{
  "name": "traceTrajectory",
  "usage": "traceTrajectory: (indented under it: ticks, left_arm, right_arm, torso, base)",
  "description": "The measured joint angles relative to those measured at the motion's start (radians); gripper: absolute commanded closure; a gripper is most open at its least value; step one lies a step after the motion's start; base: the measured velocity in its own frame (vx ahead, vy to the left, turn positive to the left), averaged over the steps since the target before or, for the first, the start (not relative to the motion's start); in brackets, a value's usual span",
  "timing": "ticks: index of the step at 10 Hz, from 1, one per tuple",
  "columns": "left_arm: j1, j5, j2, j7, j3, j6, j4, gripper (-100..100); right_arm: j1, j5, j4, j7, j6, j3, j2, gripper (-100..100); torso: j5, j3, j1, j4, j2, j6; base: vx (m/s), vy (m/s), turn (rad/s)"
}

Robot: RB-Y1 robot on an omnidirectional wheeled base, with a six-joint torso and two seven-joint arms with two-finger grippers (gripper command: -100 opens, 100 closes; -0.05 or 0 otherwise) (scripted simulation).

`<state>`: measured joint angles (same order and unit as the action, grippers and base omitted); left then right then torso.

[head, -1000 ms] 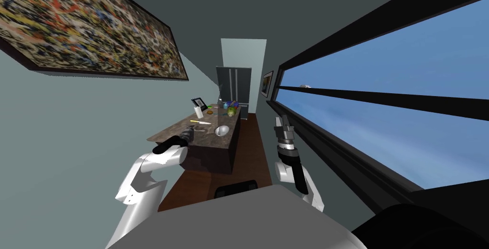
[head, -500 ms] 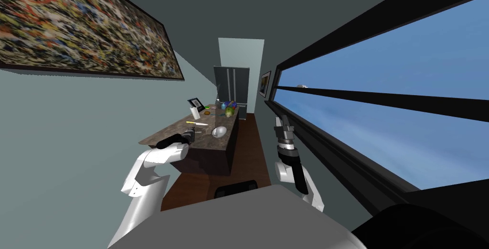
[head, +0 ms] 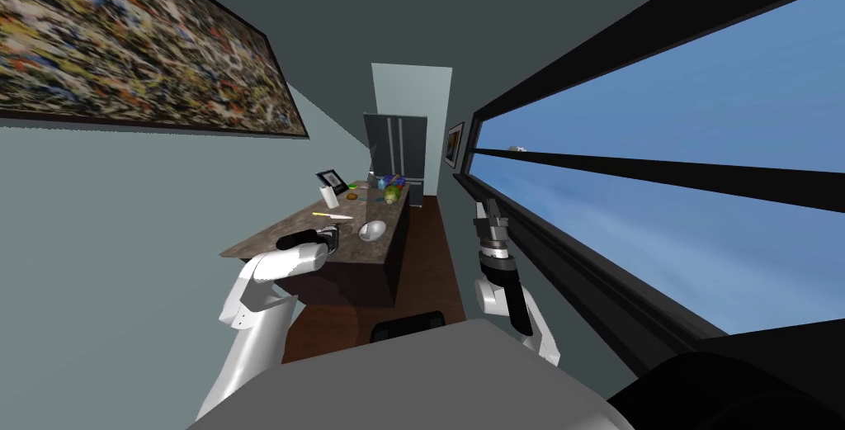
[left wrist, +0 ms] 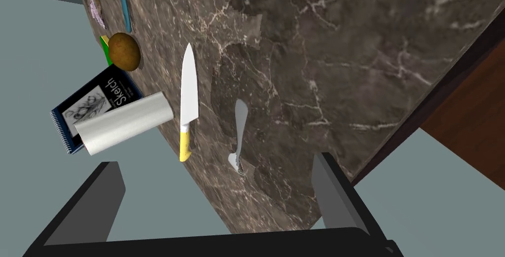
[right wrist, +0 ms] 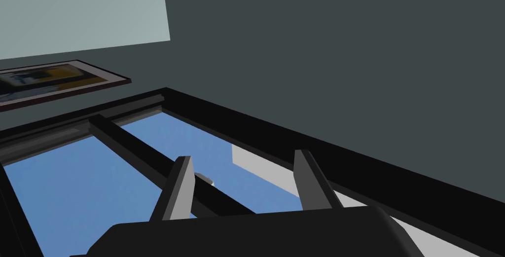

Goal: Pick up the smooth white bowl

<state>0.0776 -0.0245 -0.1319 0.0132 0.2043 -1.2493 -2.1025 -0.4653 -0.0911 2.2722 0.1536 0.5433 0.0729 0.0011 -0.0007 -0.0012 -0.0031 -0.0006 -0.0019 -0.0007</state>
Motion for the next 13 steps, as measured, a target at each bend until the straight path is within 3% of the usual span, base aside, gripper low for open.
traceTrajectory:
  ticks: [10, 13]
  left_arm:
    - [0.092, 0.072, -0.003, 0.001, 0.03, -0.254, 0.077, -100]
    - [0.115, 0.101, -0.004, -0.001, 0.042, -0.328, 0.126, -100]
  right_arm:
    - [0.0, 0.0, 0.0, 0.0, 0.0, 0.0, 0.0, 0]
    - [0.0, 0.0, 0.0, 0.0, 0.0, 0.0, 0.0, 0]
  torso:
    - [0.0, 0.0, 0.0, 0.0, 0.0, 0.0]
    - [0.0, 0.0, -0.001, 0.0, 0.0, 0.0]
  base:
    - [0.034, -0.041, -0.051]
    - [0.039, -0.047, -0.05]
